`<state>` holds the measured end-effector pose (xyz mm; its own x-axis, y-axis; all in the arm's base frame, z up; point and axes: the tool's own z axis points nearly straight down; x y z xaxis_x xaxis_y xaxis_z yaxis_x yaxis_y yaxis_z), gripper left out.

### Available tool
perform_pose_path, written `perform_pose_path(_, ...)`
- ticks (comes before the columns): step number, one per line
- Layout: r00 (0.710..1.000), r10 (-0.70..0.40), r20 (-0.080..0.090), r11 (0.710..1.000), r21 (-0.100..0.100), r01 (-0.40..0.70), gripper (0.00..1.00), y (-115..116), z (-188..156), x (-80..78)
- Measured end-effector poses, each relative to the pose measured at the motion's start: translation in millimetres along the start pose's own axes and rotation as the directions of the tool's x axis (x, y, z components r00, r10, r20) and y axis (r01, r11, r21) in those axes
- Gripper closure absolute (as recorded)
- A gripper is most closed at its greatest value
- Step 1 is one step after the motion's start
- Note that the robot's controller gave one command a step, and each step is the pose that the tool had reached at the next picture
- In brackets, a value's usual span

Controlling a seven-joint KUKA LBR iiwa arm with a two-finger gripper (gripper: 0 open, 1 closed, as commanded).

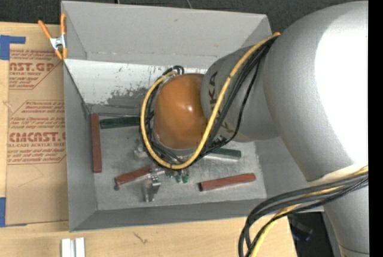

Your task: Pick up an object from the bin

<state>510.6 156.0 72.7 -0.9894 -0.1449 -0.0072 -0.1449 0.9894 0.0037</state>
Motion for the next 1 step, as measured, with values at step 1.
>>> perform_pose_path(1, 0.995, 0.1, -0.001, 0.995, 0.002, -0.1, 0.0, 7.0, -0.1, 1.3)
